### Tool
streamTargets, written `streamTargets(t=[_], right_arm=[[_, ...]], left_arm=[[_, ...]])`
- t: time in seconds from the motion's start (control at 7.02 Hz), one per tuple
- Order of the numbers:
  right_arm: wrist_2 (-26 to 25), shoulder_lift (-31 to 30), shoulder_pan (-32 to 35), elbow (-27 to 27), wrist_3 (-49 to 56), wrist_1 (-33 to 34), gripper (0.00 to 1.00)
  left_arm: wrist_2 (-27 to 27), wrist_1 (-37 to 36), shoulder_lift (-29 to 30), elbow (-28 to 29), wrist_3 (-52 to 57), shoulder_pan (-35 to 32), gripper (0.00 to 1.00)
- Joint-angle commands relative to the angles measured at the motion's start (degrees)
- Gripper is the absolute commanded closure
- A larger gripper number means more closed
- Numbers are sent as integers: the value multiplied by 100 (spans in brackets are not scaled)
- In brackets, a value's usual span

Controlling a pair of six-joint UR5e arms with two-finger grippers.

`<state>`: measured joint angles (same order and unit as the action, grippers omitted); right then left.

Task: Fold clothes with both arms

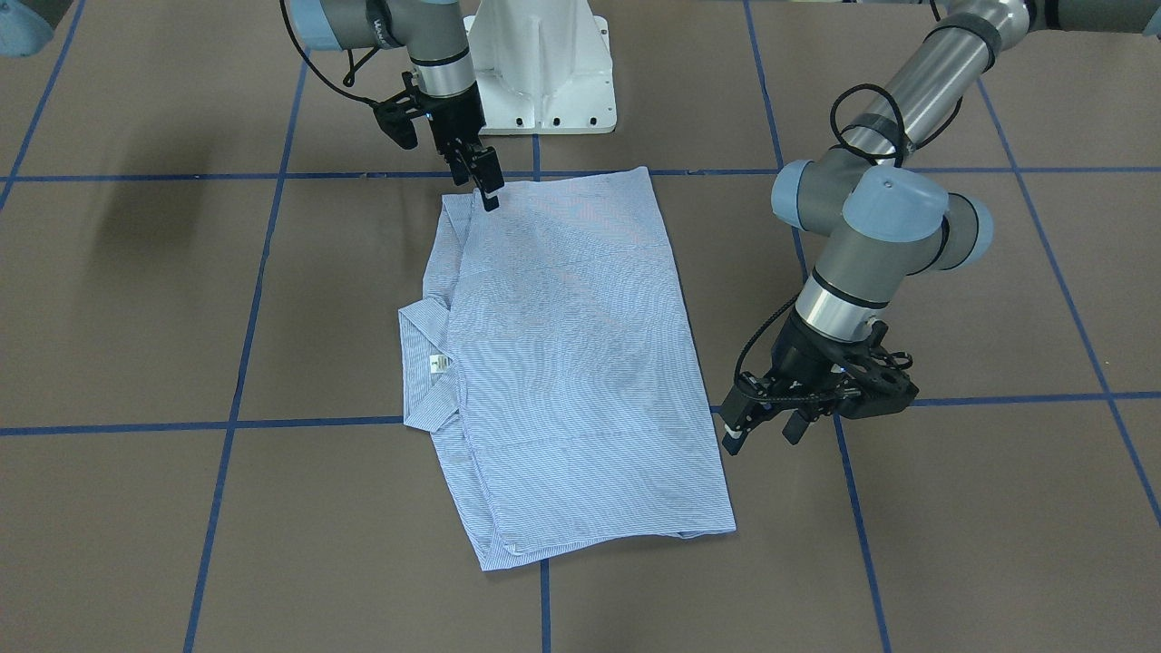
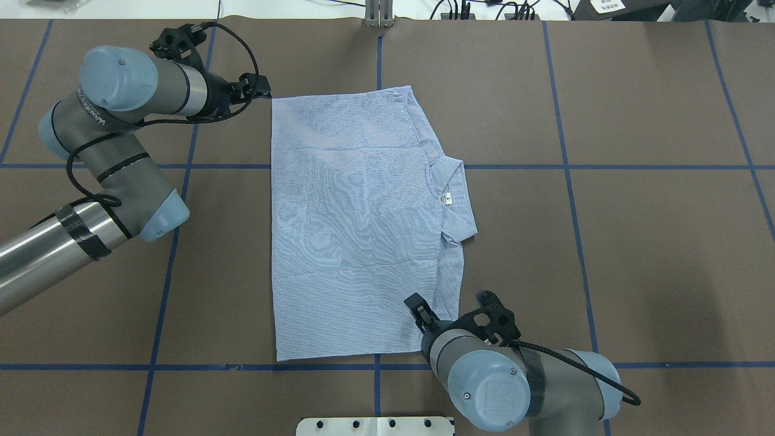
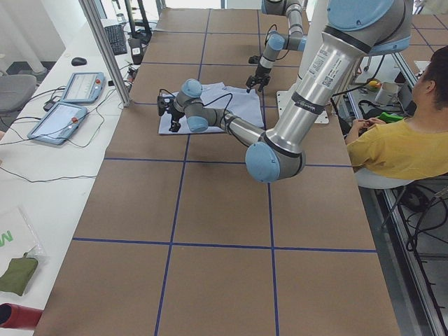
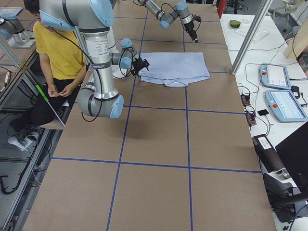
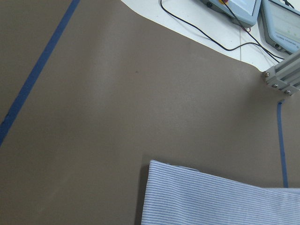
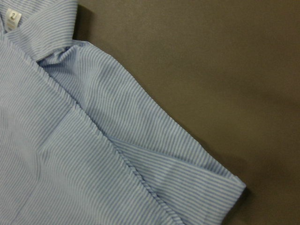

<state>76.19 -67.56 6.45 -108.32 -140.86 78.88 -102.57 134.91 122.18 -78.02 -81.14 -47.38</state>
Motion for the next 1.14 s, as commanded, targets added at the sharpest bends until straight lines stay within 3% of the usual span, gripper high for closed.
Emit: streamTargets(t=[0.0, 0.28, 0.43, 0.57, 1.0], right_arm=[[2, 6, 40, 57, -2, -4, 10], [10, 15, 23, 100, -11, -13, 15], [2, 50, 23, 101, -11, -13, 49], [2, 50, 31, 92, -11, -13, 96], [10, 50, 32, 31, -2, -4, 100]], left_arm=[[9, 0, -1, -3, -16, 1, 1], [9, 0, -1, -3, -7, 1, 1], [9, -9, -1, -3, -16, 1, 1], [9, 0, -1, -3, -33, 1, 1], [9, 0, -1, -3, -148, 1, 1]])
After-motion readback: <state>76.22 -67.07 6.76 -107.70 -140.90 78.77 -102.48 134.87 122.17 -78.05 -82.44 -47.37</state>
